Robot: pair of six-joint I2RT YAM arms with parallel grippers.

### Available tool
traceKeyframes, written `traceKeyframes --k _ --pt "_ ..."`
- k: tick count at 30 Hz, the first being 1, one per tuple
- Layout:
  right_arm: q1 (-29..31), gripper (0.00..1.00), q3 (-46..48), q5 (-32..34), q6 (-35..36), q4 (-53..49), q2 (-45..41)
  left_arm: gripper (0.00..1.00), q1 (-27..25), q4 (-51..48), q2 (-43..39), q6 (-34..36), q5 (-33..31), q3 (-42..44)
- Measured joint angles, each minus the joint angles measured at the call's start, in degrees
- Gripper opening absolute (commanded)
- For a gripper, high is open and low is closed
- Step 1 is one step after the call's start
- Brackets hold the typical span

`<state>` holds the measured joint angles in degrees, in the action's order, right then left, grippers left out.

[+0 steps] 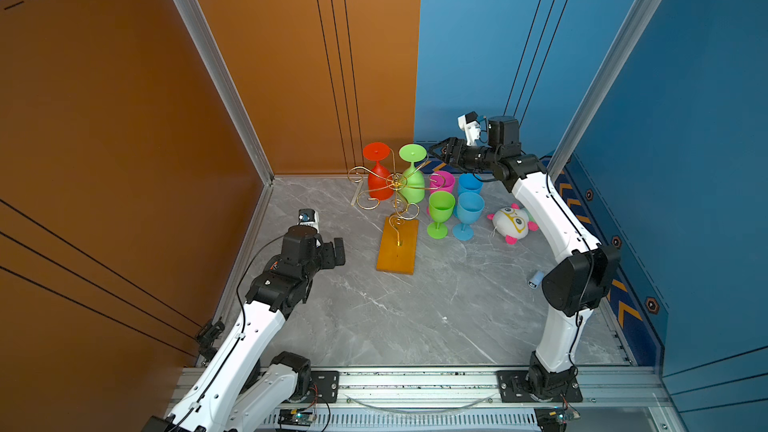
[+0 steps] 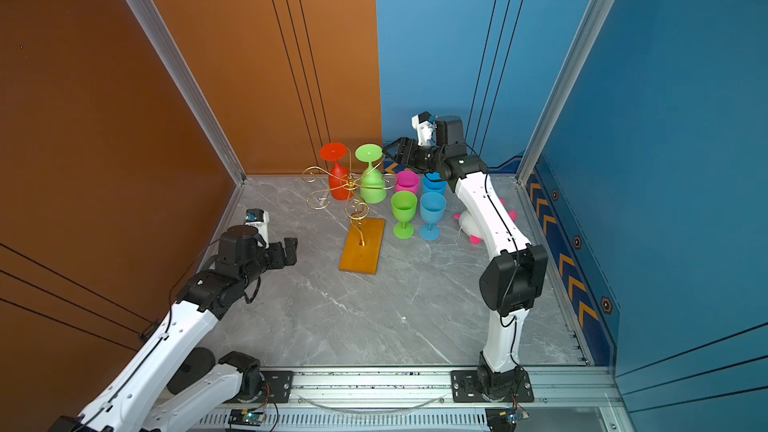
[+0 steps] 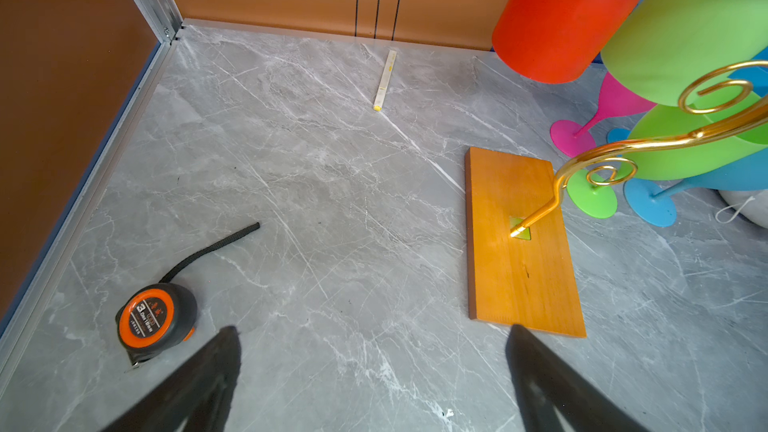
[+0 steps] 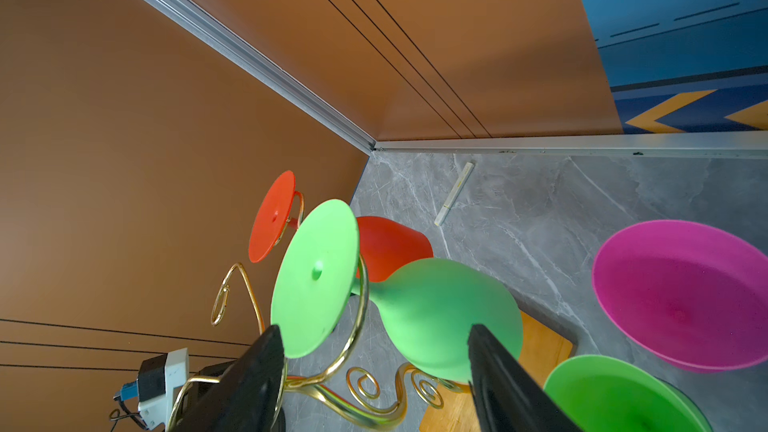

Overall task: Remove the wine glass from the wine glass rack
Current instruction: 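Reach the right gripper to the foot of the hanging green glass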

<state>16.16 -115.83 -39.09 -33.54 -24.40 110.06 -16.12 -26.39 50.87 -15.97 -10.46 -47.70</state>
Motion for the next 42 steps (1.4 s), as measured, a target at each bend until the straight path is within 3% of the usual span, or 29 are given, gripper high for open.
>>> traceKeyframes --k 13,30,42 --pt "2.0 0.68 -3.1 0.0 -0.9 0.0 3.2 1.0 0.0 0.0 -0.3 0.0 0.2 0.0" --pt "3.3 0.54 -4.0 0.7 -0.9 0.1 4.9 0.99 0.0 0.0 -0.7 0.0 0.3 0.0" --pt "4.2 0.42 -7.0 6.8 3.6 -2.9 5.0 1.0 0.0 0.0 -0.7 0.0 0.3 0.0"
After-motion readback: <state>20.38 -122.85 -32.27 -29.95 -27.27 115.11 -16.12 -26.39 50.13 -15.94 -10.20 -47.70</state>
